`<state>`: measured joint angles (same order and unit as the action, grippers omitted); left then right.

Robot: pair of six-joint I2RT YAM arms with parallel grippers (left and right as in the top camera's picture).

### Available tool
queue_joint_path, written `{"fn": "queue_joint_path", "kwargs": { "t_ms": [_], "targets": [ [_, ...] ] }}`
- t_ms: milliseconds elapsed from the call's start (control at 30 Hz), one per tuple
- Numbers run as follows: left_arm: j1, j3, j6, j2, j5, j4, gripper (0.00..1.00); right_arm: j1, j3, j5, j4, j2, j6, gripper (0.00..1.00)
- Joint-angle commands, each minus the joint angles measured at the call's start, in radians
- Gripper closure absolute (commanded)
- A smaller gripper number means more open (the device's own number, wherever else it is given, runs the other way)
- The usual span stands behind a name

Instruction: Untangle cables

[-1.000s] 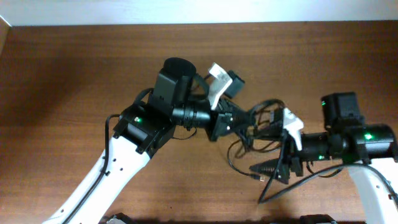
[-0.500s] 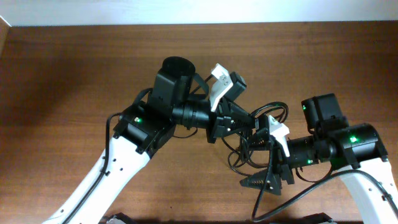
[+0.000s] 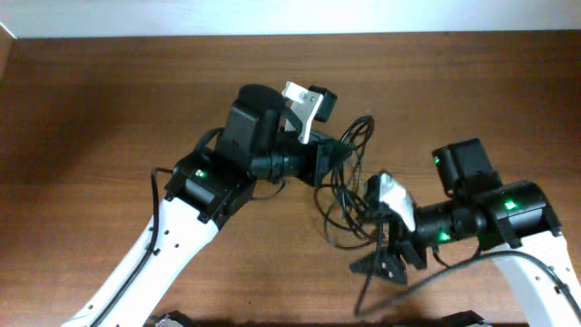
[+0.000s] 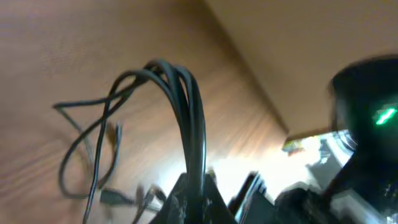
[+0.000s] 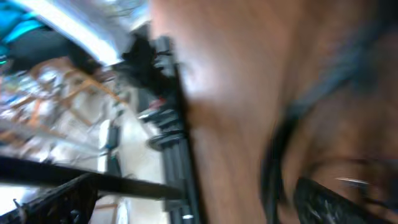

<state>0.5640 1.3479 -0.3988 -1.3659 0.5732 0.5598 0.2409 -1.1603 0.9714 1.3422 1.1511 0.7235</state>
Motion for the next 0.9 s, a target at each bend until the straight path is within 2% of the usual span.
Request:
{"fn": "queue_joint_path", "kwargs": {
  "t_ms": [0,33,100,233,300,400,433,500,533,600,633,667,700,733,767,800,833,867],
  "targets": [
    [-0.007,0.014,0.106,0.008,-0.013,0.082,1.0,-0.091,-0.002,-0.22,-0.074,0.001,-0.31,0.01],
    [-0.007,0.014,0.106,0.008,-0.024,0.103,1.0,-0.123,-0.001,-0.255,-0.095,0.001,-0.389,0.01],
    [-0.006,0.014,0.097,0.008,-0.076,0.131,1.0,-0.137,-0.001,-0.247,-0.113,0.001,-0.444,0.01],
    [-0.006,0.014,0.098,0.008,-0.048,0.129,1.0,-0.137,-0.002,0.024,-0.129,0.001,-0.444,0.01],
    [-0.006,0.014,0.098,0.008,-0.038,0.129,1.0,-0.137,-0.002,0.023,-0.151,0.001,-0.444,0.01],
    [-0.007,0.016,0.102,0.032,-0.035,0.13,1.0,-0.137,-0.002,-0.167,-0.154,0.001,-0.528,0.01],
    [-0.007,0.023,0.103,0.059,-0.035,0.129,1.0,-0.137,-0.002,-0.32,-0.155,0.001,-0.634,0.01],
    [-0.007,0.041,0.194,0.159,-0.038,0.124,1.0,-0.137,-0.002,-0.549,-0.166,0.001,-0.814,0.01],
    [-0.014,0.041,0.235,0.207,-0.089,0.118,1.0,-0.137,-0.001,-0.612,-0.166,0.001,-0.861,0.01],
    [-0.053,0.041,0.24,0.304,-0.378,0.132,1.0,-0.137,-0.001,-0.644,-0.166,0.001,-0.875,0.01],
    [-0.072,0.041,0.24,0.354,-0.694,0.148,1.0,-0.137,-0.001,-0.647,-0.166,0.001,-0.875,0.01],
    [-0.076,0.041,0.24,0.375,-0.895,0.164,1.0,-0.137,-0.002,-0.652,-0.166,0.001,-0.875,0.01],
    [-0.076,0.041,0.24,0.399,-1.173,0.184,1.0,-0.137,-0.002,-0.652,-0.167,0.001,-0.875,0.01],
    [-0.076,0.041,0.24,0.408,-1.347,0.203,1.0,-0.137,-0.002,-0.656,-0.17,0.001,-0.875,0.01],
    [-0.076,0.041,0.24,0.408,-1.428,0.238,1.0,-0.137,-0.001,-0.655,-0.177,0.001,-0.875,0.01],
    [-0.076,0.04,0.24,0.4,-1.407,0.281,1.0,-0.137,-0.001,-0.655,-0.181,0.001,-0.875,0.01],
    [-0.076,0.04,0.24,0.382,-1.253,0.325,1.0,-0.137,-0.002,-0.655,-0.182,0.001,-0.875,0.01],
    [-0.076,0.04,0.251,0.358,-1.033,0.349,1.0,-0.137,-0.001,-0.655,-0.182,0.001,-0.875,0.01]
  ]
}}
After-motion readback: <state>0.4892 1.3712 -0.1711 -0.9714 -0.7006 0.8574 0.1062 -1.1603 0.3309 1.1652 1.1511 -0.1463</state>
